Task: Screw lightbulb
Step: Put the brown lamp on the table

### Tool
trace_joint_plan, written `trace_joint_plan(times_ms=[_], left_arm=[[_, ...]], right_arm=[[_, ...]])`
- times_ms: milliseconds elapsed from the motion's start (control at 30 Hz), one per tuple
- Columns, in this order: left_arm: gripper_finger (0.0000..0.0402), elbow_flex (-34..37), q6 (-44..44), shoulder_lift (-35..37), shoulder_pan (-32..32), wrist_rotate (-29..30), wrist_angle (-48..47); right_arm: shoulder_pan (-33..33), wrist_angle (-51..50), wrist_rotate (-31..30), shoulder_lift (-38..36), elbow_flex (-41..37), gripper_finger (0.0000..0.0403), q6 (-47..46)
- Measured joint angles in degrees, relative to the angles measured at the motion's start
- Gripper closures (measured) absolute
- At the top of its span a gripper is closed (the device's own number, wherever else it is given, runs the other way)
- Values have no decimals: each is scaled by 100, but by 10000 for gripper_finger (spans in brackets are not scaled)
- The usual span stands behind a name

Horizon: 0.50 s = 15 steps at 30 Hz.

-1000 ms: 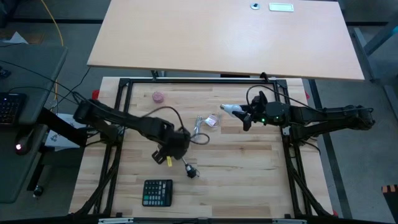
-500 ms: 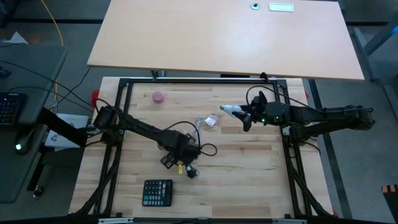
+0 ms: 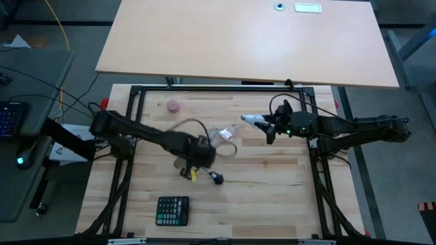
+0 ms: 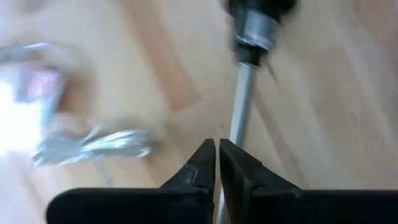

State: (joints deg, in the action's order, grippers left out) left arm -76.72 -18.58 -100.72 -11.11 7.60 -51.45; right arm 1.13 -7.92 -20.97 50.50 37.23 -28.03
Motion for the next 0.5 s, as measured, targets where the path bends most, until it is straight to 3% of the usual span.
trace_joint_plan(times_ms=[200,333,500], left_arm=[[398,671,1082,1317,432,-34,701],[401,928,751,1866,469,-36,624],[364,924,324,1773,351,-482,841]], right_arm=[[0,1,7,0,0,210,3],[0,-7,10,0,0,210,4],[9,-17,13,0,0,210,67]])
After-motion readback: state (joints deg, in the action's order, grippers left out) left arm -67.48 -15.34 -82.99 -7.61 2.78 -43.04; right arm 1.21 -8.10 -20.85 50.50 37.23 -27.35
